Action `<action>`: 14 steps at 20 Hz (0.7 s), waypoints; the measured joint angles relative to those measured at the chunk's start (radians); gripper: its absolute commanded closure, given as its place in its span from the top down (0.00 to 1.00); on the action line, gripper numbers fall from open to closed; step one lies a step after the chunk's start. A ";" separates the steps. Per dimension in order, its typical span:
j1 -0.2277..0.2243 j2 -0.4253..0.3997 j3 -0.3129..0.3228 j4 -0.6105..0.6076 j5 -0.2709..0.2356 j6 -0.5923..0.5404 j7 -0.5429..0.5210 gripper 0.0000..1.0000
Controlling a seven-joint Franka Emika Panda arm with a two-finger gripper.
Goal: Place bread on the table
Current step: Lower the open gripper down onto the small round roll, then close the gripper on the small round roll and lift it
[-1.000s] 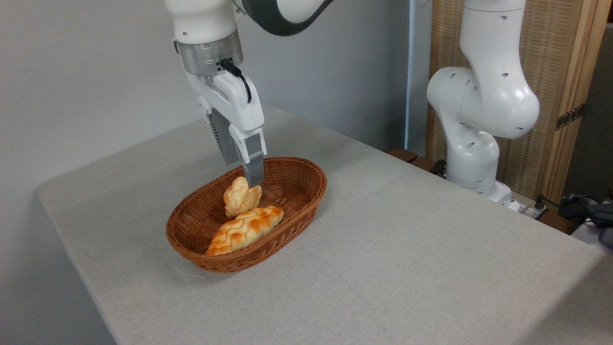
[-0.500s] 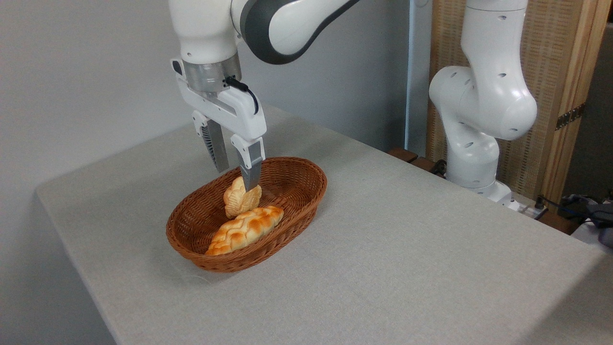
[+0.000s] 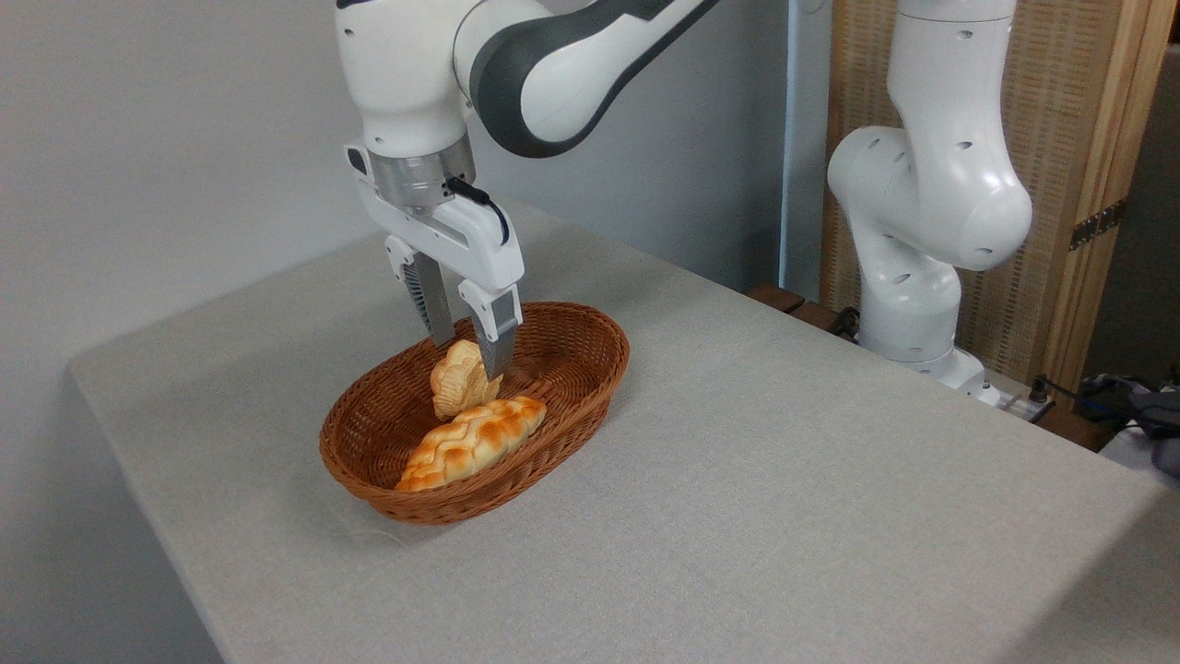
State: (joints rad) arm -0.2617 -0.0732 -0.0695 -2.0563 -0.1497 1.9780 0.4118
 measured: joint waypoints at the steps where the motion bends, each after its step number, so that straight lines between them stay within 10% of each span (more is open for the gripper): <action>1: -0.001 0.004 0.000 -0.004 0.000 0.008 0.000 1.00; 8: -0.007 0.034 0.000 -0.008 -0.001 0.074 0.000 0.39; 14: -0.019 0.039 0.000 -0.008 -0.001 0.075 0.000 0.29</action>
State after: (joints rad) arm -0.2809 -0.0340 -0.0695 -2.0643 -0.1507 2.0527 0.4117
